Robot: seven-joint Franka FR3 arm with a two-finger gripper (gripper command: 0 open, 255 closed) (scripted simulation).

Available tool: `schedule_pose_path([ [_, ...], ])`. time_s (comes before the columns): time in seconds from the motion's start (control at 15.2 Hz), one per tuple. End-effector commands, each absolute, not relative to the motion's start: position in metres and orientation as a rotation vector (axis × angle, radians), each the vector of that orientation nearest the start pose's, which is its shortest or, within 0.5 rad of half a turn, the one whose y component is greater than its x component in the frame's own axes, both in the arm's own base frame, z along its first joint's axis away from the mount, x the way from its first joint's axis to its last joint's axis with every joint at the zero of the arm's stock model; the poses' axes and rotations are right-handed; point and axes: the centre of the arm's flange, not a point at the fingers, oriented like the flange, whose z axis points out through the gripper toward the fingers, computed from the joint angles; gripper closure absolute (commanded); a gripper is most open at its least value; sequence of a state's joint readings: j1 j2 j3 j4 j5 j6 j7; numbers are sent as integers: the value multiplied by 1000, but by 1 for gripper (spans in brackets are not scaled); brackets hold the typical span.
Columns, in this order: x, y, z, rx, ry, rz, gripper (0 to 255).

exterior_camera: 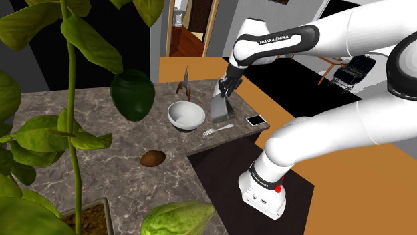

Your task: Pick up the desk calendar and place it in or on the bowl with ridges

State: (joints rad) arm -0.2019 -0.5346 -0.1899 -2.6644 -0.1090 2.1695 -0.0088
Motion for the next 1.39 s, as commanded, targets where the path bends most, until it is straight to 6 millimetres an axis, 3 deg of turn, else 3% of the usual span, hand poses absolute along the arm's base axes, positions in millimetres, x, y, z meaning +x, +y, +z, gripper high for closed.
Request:
schedule_pose_path([
  [0.0, 344, -144, 418, -3108, 467, -56, 255],
  [1.06, 344, -144, 498, -3108, 467, -56, 255],
  [1.32, 362, -98, 518, -3108, 467, -56, 255],
])
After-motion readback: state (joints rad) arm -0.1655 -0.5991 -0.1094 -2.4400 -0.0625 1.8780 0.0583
